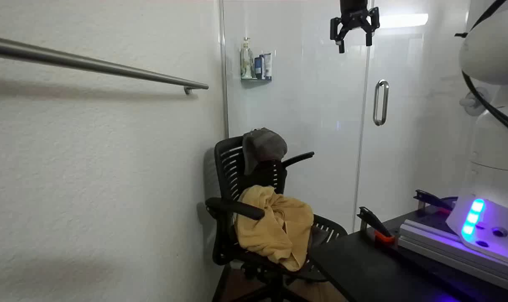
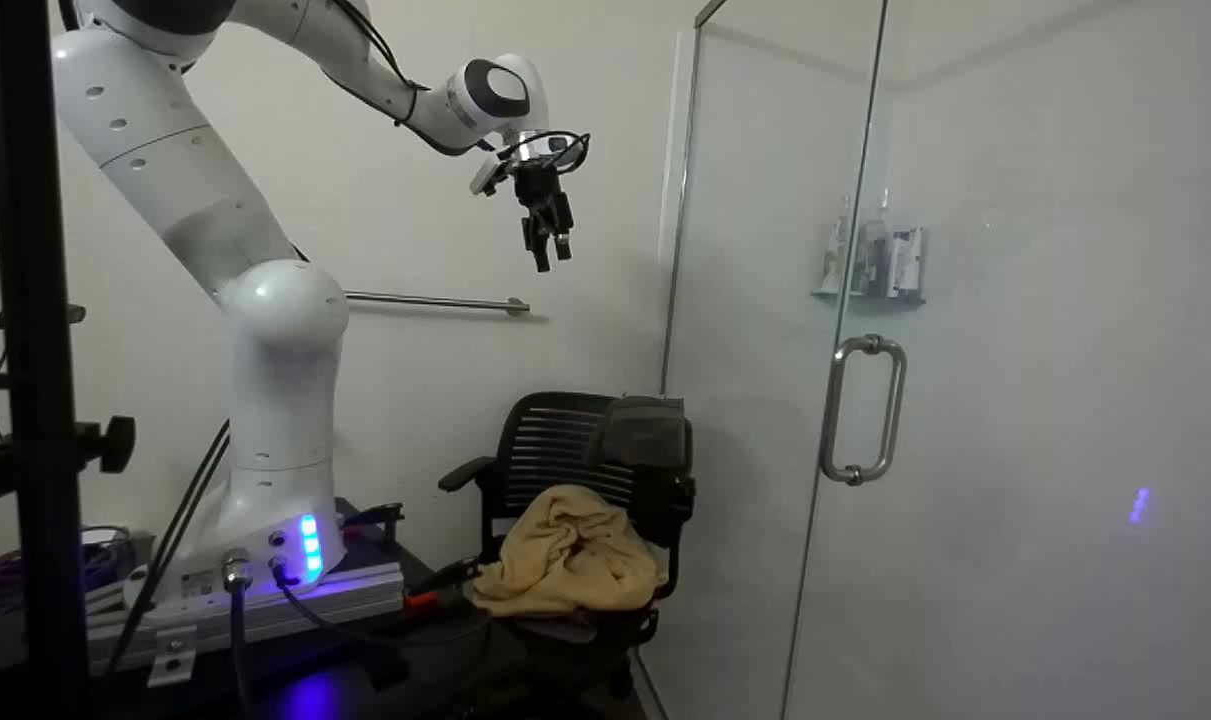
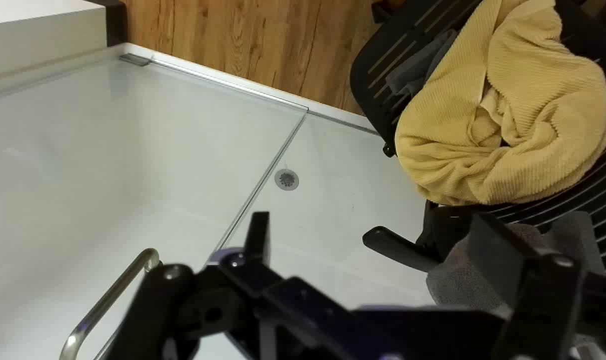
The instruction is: Put the towel on the chair.
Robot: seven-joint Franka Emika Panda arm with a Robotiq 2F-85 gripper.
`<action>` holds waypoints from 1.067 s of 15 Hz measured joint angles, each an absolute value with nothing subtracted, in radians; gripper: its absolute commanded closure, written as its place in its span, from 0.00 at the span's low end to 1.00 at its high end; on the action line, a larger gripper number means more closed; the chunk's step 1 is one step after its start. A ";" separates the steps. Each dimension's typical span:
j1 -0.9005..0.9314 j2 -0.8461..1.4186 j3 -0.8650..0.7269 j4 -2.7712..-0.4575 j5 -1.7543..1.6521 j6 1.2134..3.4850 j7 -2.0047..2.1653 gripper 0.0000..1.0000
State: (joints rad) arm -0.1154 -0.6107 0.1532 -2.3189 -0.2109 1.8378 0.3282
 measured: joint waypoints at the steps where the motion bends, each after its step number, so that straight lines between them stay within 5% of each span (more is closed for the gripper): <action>1: -0.115 -0.611 0.153 -2.319 -0.211 1.838 0.328 0.00; 16: 0.051 -0.293 0.077 -2.326 -0.009 1.984 0.034 0.00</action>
